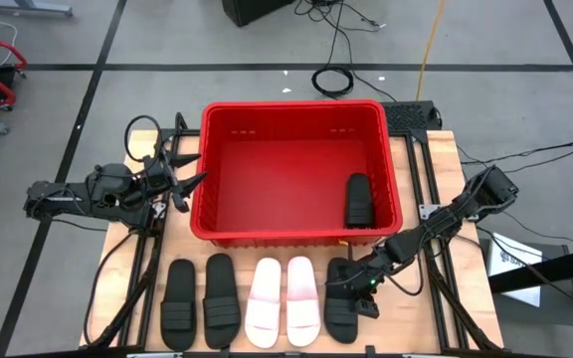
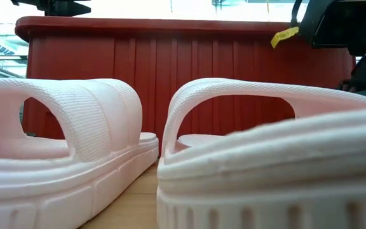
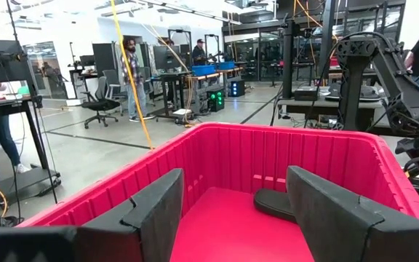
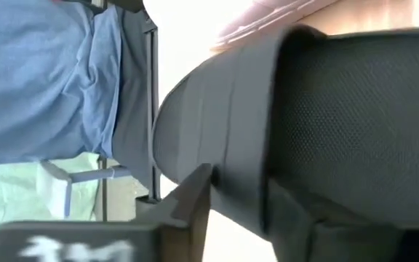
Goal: Pick and place slides into bin
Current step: Put the black slide into the red container
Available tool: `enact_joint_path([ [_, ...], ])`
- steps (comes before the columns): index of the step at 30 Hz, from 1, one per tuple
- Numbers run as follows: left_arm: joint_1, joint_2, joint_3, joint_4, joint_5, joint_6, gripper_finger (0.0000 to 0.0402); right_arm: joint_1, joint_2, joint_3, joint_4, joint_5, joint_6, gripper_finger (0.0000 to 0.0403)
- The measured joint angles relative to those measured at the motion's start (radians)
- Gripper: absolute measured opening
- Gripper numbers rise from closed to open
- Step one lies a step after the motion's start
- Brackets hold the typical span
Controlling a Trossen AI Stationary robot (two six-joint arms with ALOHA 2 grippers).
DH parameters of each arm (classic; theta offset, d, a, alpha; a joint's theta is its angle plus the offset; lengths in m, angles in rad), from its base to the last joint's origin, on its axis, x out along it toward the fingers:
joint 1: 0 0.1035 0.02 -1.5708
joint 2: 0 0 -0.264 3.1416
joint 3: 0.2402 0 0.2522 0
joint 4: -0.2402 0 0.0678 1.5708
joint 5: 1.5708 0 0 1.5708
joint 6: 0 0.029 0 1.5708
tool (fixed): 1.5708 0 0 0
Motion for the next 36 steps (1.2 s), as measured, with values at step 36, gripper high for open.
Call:
enact_joint_path([
  [36, 0.000, 0.000, 0.000, 0.000, 0.000, 0.000, 0.0250, -0.043, -0.002, 0.000, 0.408, -0.214, -0.059, 0.0006],
])
